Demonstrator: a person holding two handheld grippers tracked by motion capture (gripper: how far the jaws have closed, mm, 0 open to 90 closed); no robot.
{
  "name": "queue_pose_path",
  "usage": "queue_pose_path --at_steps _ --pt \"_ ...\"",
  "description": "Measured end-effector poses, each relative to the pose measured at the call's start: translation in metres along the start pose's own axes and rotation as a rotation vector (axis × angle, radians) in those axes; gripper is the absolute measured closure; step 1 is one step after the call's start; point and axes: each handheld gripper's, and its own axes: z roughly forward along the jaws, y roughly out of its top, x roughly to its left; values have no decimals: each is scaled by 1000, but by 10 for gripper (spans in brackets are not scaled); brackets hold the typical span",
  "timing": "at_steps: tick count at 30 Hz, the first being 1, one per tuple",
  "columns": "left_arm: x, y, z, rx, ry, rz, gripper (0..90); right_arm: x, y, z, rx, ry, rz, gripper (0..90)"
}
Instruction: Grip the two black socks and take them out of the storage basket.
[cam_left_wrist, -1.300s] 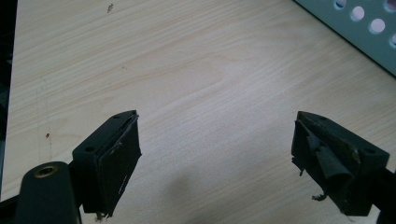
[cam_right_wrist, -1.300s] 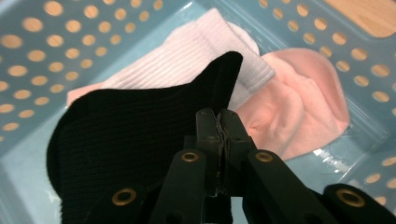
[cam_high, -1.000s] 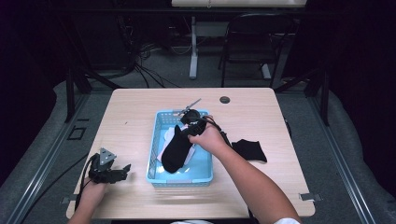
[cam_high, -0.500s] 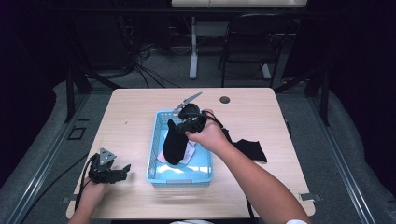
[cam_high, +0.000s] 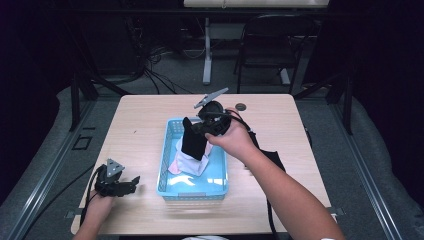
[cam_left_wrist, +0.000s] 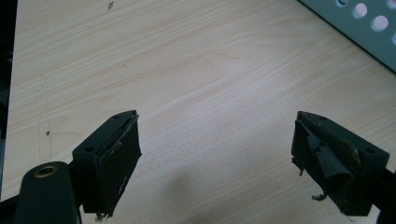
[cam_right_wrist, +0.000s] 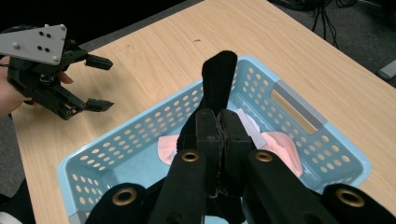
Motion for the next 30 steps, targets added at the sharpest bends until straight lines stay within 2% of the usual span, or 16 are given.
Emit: queue_pose_path --at_steps 17,28,30 --pt "0 -1 0 1 1 -1 155 -1 -4 -45 -30 -40 -24 884" --pt "-1 -2 0 4 5 -2 155 -28 -22 -79 -50 -131 30 884" --pt "-1 -2 0 5 6 -1 155 -37 -28 -88 -63 -155 55 884"
